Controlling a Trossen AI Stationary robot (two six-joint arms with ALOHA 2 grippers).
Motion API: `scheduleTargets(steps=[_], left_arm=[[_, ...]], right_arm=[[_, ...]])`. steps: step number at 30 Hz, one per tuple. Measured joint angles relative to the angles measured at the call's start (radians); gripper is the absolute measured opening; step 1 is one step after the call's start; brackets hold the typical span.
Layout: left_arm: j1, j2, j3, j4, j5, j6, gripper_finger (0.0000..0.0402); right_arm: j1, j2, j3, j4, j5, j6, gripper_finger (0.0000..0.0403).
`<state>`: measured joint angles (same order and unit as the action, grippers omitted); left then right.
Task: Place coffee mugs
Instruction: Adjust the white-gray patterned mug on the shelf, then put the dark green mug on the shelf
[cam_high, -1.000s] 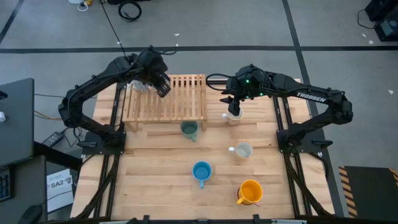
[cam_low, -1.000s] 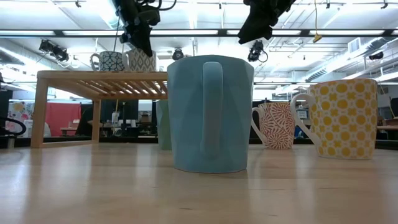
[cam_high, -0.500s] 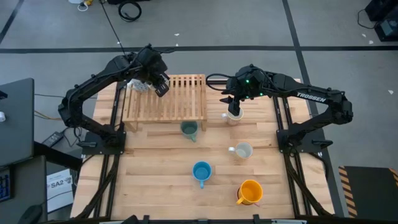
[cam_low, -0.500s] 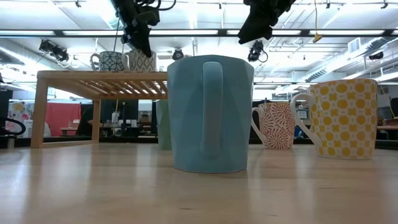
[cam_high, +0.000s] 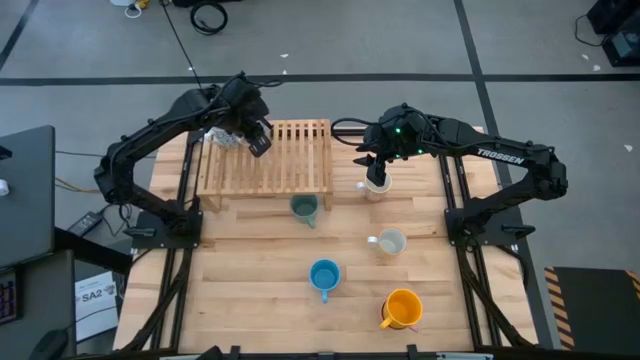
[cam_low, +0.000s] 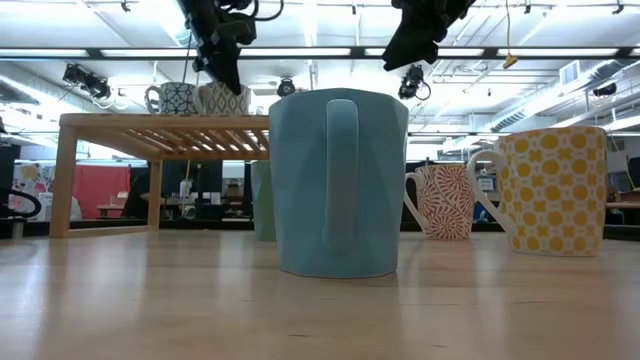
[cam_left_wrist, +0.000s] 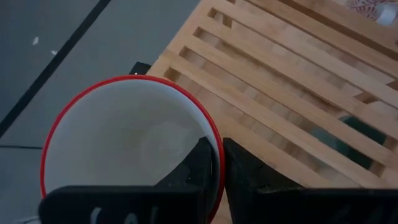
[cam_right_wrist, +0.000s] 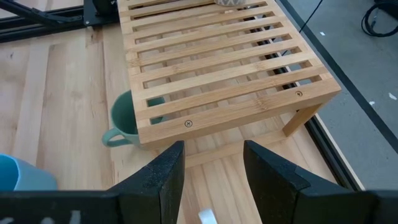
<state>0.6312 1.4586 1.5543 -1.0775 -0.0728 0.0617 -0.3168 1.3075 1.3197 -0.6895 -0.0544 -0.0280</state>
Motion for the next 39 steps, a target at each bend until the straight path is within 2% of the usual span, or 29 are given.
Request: scheduleTargets(steps=[8,26,30,39], left_arm=[[0.0,0.012,0.002,0.016,-0.005,0.009,0.0036],[-0.008,0.013,0.001,0.02,-0.005,0.009,0.0067],[-0.008,0.013,0.001,0.019,-0.004,0.002,0.0091],[-0.008,0.013,0.0,0.018,-0.004,0.003,0.0179]], right_arm=[[0.0,0.0,0.0,0.0,0.0,-0.001,0.017],[0.0,0.0,0.0,0.0,0.0,-0.001,0.017],[0.0,0.0,0.0,0.0,0.0,-0.001,0.017],[0.0,0.0,0.0,0.0,0.0,-0.001,0.017]])
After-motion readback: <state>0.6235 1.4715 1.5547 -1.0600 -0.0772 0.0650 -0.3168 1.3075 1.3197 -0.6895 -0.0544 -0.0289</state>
